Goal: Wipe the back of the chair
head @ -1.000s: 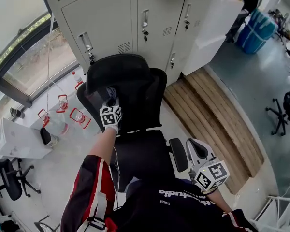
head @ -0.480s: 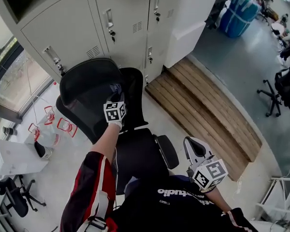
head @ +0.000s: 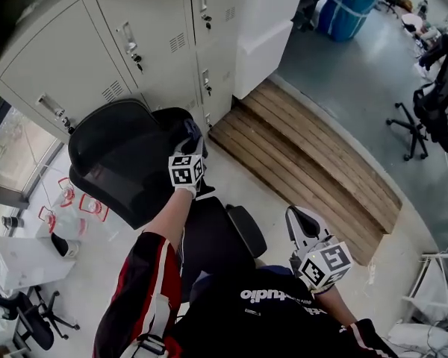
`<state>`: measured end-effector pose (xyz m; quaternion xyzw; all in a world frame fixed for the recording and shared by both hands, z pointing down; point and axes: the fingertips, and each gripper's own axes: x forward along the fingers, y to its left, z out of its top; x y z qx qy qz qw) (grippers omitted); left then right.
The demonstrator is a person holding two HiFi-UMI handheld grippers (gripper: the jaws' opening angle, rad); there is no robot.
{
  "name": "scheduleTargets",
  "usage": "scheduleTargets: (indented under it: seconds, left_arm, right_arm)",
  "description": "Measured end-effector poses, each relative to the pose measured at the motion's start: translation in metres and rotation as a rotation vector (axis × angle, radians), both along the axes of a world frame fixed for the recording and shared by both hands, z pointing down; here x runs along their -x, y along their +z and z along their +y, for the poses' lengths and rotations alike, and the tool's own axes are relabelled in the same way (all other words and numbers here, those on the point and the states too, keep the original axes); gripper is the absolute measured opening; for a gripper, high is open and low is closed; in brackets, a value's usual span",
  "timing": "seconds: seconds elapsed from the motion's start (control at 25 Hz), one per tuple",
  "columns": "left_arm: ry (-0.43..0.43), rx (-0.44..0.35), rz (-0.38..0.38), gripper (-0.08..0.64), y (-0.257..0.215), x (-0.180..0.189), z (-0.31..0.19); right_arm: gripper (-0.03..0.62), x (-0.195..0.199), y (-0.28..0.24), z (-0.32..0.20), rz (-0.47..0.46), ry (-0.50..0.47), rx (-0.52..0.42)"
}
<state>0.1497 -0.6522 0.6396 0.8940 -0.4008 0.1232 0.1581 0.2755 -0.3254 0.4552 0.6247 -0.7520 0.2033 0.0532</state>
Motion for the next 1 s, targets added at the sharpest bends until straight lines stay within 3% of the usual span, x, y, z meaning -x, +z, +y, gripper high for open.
scheduleTargets:
  seconds: [0.16, 0.32, 0.64, 0.84, 1.0]
  left_arm:
    - [0.014, -0.028, 0.010, 0.054, -0.015, 0.012, 0.024]
    - [-0.002, -0.046, 0.018, 0.054, -0.026, 0.065, 0.046]
    - [-0.195, -0.052, -0.015, 0.054, -0.019, 0.249, 0.094]
    - [-0.383, -0.024, -0.043, 0.054, -0.002, 0.379, 0.120]
    - [-0.467, -0.005, -0.096, 0.054, 0.018, 0.450, 0.132]
  right_arm:
    - [0.014, 0.006, -0.001, 0.002, 0.002, -0.017, -0.014]
    - [0.014, 0.033, 0.001, 0.006, -0.006, -0.039, -0.013]
    - [0.014, 0.123, 0.014, 0.008, 0.014, -0.163, -0.014]
    - [0.014, 0.173, 0.015, 0.008, 0.022, -0.217, -0.017]
    - [0.014, 0.198, 0.020, 0.006, 0.032, -0.232, -0.006]
